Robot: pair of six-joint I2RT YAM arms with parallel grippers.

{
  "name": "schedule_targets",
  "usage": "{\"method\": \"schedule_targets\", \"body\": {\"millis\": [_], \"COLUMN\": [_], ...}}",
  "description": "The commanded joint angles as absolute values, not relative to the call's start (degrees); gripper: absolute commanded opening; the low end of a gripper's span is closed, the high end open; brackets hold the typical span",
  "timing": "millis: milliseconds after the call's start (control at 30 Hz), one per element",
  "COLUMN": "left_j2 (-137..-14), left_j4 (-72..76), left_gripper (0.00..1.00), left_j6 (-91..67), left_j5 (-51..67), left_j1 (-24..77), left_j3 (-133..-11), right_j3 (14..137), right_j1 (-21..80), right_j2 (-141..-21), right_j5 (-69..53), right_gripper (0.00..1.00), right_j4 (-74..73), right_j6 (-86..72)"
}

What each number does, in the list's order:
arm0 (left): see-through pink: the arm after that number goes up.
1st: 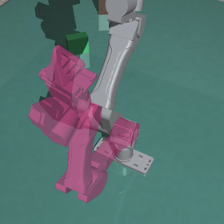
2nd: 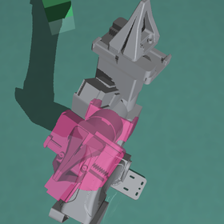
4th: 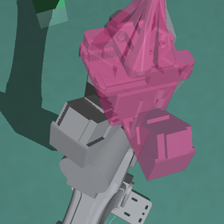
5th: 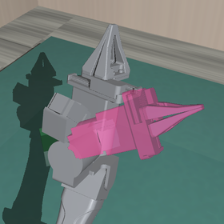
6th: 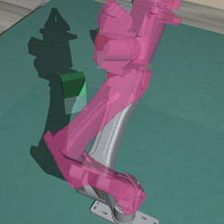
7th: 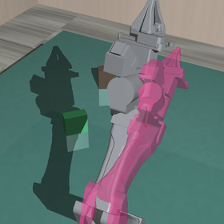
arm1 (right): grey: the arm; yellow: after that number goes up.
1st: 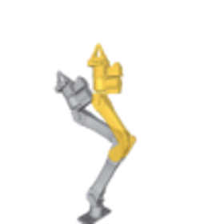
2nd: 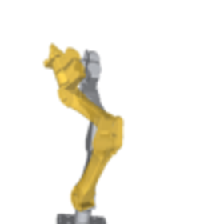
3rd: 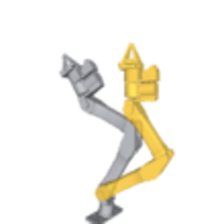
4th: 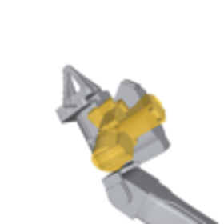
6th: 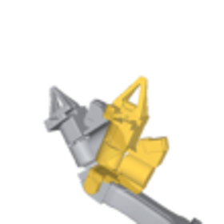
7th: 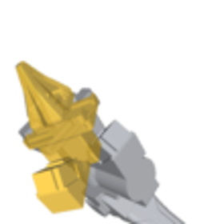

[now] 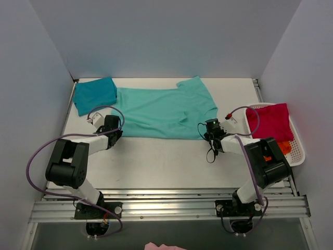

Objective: Fold and stack the t-shirts
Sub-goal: Fold the flattened tshirt in 1/3 of the way

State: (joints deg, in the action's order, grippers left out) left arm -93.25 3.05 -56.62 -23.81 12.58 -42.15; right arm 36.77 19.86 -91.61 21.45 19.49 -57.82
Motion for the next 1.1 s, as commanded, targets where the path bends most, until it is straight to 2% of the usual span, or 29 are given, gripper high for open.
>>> {"method": "schedule_targets", "body": {"millis": [0, 33, 67, 100, 533, 1067], "left_j2": [-94.3, -94.4, -94.2, -94.1, -83.9, -58.3], "left_j4": [1.8, 1.7, 1.7, 1.5, -2.0, -14.7], "left_gripper": [0.20, 0.16, 0.07, 0.03, 0.02, 0.02], "left_j6": [-56.5, -56.5, -56.4, -56.4, -58.6, -65.6], "left_j5": [-23.9, -24.0, -23.9, -23.9, -24.2, -27.2], "left_j1": [12.2, 12.2, 12.2, 12.2, 13.9, 21.7], "left_j3": [-43.9, -43.9, -43.9, -43.9, -36.0, -24.1], "right_j3": [37.4, 37.4, 37.4, 37.2, 32.7, 24.3], "right_j1": [19.2, 19.1, 19.0, 19.0, 19.0, 19.5], "right_j2": [-90.8, -90.4, -89.3, -88.7, -75.4, -54.9], "right_j5": [23.6, 24.0, 24.5, 25.4, 28.1, 27.0], "right_gripper": [0.00, 0.00, 0.00, 0.00, 0.00, 0.00], "right_j4": [17.7, 16.4, 15.7, 15.0, 3.4, -8.7], "right_j6": [-58.3, -58.4, -58.7, -59.3, -60.6, -61.8]}}
